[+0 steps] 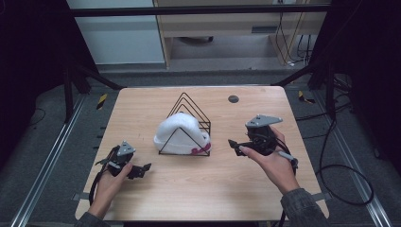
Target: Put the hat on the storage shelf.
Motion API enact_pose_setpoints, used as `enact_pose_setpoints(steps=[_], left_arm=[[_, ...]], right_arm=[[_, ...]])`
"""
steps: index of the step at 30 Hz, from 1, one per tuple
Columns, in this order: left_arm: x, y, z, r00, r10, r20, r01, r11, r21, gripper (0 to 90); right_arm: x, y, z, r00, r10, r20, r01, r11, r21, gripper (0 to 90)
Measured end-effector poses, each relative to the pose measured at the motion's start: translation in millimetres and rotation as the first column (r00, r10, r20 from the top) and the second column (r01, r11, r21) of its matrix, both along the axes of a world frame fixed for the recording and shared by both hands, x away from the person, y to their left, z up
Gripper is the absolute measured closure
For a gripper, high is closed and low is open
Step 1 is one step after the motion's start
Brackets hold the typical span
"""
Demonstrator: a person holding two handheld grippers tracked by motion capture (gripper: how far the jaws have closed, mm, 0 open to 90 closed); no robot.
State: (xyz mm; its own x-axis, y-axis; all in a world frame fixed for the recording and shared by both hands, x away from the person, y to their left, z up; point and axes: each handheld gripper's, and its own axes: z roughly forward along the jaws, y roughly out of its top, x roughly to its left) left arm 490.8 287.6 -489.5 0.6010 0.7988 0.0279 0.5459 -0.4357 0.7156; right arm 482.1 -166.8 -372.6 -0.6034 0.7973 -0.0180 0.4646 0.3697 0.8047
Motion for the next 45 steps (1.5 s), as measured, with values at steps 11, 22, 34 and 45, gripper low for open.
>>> enact_pose_setpoints(steps=[11,22,34,45], left_arm=[[2.6,5.7,-13.7,0.9996,-0.011,-0.027,0.012,0.9998,0.013,5.6],[5.3,5.5,-18.4,0.9996,-0.026,-0.008,0.027,0.9996,0.005,0.0],[5.6,5.5,-18.6,0.9995,-0.031,-0.012,0.031,0.9995,0.001,0.0],[5.8,5.6,-18.7,0.9993,-0.034,-0.013,0.034,0.9994,0.001,0.0]], right_arm=[[-8.3,-29.0,-53.8,0.9941,-0.055,-0.093,0.055,0.998,0.0,14.7],[-14.8,-45.5,-94.8,0.983,-0.108,-0.149,0.107,0.994,-0.014,18.5],[-9.5,-48.4,-122.7,0.9735,-0.179,-0.142,0.176,0.984,-0.034,17.8],[5.3,-46.3,-134.1,0.9609,-0.248,-0.123,0.244,0.969,-0.051,18.0]])
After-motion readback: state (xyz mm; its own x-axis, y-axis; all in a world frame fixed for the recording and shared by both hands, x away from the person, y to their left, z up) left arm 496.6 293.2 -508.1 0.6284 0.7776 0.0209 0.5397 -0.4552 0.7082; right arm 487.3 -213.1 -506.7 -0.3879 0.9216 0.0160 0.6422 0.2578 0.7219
